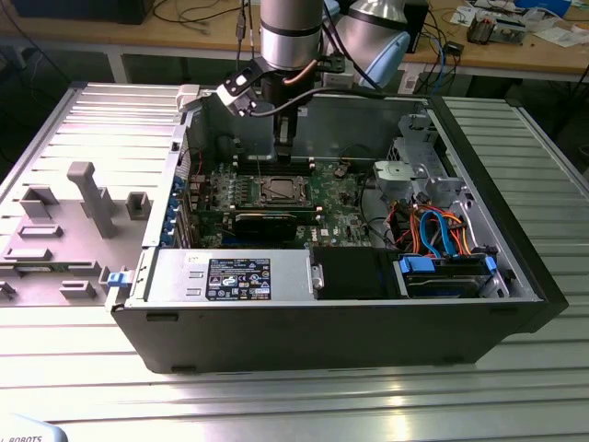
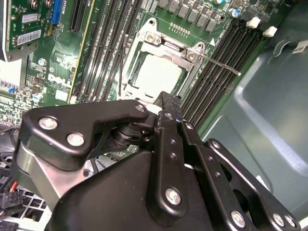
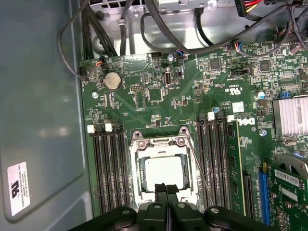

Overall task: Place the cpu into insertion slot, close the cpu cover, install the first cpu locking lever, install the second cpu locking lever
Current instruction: 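Install the first cpu locking lever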

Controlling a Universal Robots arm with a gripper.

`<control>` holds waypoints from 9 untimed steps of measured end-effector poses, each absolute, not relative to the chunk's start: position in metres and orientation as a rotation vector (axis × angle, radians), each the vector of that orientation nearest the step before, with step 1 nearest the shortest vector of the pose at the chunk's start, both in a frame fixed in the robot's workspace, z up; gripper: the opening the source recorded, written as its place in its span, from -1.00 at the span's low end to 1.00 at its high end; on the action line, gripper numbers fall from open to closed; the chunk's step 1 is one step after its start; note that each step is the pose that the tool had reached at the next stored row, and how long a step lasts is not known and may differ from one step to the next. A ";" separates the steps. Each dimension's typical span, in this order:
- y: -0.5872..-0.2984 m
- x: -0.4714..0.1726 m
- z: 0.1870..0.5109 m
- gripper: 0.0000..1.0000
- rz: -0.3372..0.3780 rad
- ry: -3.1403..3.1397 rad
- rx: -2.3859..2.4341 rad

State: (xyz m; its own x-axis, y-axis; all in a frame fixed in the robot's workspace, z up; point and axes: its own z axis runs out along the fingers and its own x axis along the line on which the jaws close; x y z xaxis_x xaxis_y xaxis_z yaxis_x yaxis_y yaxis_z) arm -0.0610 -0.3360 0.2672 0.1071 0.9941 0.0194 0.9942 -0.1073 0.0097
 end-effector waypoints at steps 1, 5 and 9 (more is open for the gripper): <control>-0.336 -0.061 0.267 -0.79 -0.033 -2.085 -2.342; -0.336 -0.061 0.266 -0.79 -0.033 -1.982 -2.432; -0.336 -0.061 0.266 -0.79 -0.033 -1.977 -2.435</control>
